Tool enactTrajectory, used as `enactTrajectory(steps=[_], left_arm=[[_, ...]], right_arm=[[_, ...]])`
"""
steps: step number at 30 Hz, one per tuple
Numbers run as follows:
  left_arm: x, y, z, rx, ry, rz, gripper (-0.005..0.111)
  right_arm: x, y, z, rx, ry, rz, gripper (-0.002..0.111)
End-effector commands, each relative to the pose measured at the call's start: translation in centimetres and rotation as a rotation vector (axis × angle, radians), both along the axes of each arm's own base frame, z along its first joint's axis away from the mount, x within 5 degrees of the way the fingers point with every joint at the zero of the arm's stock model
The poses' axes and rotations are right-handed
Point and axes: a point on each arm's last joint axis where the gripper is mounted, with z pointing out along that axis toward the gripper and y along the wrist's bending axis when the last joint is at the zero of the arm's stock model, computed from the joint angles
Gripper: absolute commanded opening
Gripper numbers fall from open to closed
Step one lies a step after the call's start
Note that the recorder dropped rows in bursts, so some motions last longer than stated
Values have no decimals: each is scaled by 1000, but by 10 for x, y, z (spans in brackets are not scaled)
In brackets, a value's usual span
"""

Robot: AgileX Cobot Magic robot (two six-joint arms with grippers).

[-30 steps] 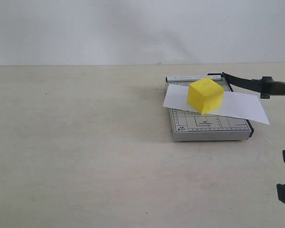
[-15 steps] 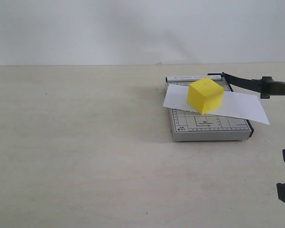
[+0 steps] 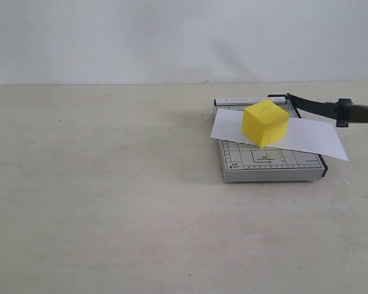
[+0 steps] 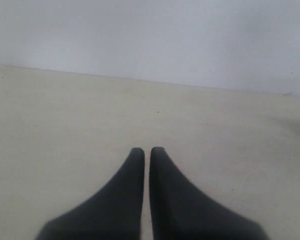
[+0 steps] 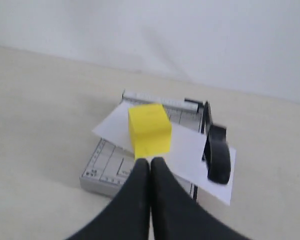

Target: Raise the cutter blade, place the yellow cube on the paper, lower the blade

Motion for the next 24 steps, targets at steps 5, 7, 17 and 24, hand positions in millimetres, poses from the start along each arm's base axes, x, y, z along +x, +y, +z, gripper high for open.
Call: enactTrajectory(steps=[5, 7, 17, 24], left_arm=[[0, 0, -1, 5, -5, 0, 4], [0, 0, -1, 5, -5, 0, 4], [0, -1, -1, 3, -6, -18, 4], [0, -1, -1, 2, 1, -23, 4]], right_arm=[[40, -12, 41, -200, 117, -160, 0], [61, -15, 38, -232, 289, -235, 1], [133, -1, 67, -249, 490, -287, 58], [163, 9, 32, -247, 621, -267, 58]])
